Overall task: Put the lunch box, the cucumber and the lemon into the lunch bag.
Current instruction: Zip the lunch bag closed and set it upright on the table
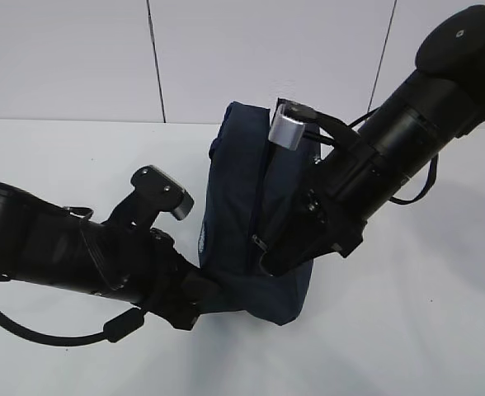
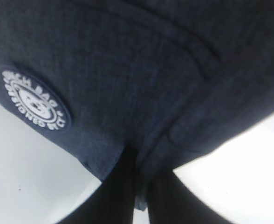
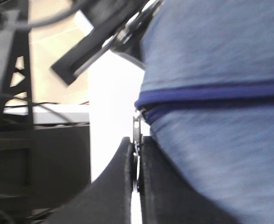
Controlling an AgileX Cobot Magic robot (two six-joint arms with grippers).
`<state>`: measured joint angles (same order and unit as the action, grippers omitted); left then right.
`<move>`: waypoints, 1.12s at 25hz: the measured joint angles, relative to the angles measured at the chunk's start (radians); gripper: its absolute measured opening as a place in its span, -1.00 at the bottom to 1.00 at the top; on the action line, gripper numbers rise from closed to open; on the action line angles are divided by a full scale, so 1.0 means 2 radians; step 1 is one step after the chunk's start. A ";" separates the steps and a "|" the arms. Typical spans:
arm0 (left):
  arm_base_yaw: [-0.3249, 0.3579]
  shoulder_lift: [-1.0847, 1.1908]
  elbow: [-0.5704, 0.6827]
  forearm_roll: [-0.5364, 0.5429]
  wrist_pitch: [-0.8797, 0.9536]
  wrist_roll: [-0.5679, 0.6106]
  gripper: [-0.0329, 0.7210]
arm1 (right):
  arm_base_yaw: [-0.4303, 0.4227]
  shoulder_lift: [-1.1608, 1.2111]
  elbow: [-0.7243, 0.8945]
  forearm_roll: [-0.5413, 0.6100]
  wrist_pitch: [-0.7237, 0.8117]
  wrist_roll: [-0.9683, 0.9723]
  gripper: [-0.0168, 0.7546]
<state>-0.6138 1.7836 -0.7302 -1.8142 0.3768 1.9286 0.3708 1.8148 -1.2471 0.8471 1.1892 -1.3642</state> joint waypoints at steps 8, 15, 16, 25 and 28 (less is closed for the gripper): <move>0.000 0.000 0.000 0.000 -0.003 0.000 -0.87 | 0.000 0.000 -0.042 -0.011 0.003 0.014 -0.90; 0.000 0.000 -0.001 -0.001 -0.006 0.000 -0.87 | 0.000 0.000 -0.077 -0.043 0.012 0.042 -0.90; 0.000 0.000 -0.001 -0.001 -0.007 0.000 -0.87 | 0.000 0.000 -0.081 -0.044 0.012 0.045 -0.90; 0.000 0.000 -0.002 -0.004 -0.010 0.000 -0.88 | 0.001 0.000 -0.134 -0.110 0.024 0.159 -0.90; 0.000 0.000 -0.002 -0.005 -0.010 0.000 -0.88 | 0.002 0.000 -0.149 -0.118 0.028 0.211 -0.90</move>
<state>-0.6138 1.7836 -0.7346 -1.8239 0.3566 1.9286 0.3755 1.8148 -1.5460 0.6109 1.2446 -0.9413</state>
